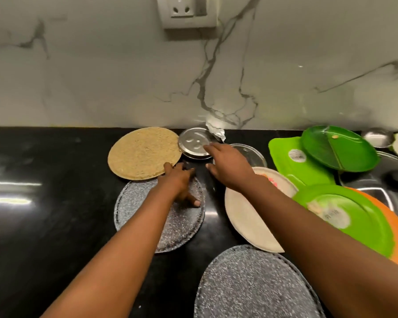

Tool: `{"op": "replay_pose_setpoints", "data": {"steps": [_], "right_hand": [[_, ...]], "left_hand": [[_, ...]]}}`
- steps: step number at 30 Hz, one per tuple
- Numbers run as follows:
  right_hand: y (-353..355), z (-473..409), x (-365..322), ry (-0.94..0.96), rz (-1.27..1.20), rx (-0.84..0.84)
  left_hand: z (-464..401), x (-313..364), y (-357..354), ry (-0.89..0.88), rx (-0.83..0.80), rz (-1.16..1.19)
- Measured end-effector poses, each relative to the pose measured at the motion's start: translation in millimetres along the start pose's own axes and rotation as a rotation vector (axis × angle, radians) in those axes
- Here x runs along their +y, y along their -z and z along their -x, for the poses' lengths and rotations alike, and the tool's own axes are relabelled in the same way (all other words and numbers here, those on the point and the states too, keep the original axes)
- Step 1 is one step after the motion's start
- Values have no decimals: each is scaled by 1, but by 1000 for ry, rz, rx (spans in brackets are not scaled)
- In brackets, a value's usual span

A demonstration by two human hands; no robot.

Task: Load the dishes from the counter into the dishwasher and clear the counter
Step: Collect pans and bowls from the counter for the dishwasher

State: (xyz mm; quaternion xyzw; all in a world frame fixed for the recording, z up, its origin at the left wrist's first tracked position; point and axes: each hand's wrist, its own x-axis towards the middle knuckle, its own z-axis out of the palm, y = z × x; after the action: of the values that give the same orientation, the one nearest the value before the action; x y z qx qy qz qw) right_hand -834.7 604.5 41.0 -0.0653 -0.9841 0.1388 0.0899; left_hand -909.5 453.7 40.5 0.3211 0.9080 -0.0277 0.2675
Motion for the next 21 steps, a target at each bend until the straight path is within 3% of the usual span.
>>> {"op": "replay_pose_setpoints", "data": {"steps": [4,10,17,19,21], "right_hand": [[-30,-35,-8,42,144,-158],[-34,-49,-11,102,190,-95],[-8,-107,5,-17,67,-617],[-15,-113,6,-42,101,-641],[-19,-112,4,-45,143,-561]], "left_hand": [[4,-10,0,7,-23,-12],[19,2,8,40,0,79],[22,4,9,13,11,69],[21,4,8,-4,13,27],[20,3,6,1,6,48]]}}
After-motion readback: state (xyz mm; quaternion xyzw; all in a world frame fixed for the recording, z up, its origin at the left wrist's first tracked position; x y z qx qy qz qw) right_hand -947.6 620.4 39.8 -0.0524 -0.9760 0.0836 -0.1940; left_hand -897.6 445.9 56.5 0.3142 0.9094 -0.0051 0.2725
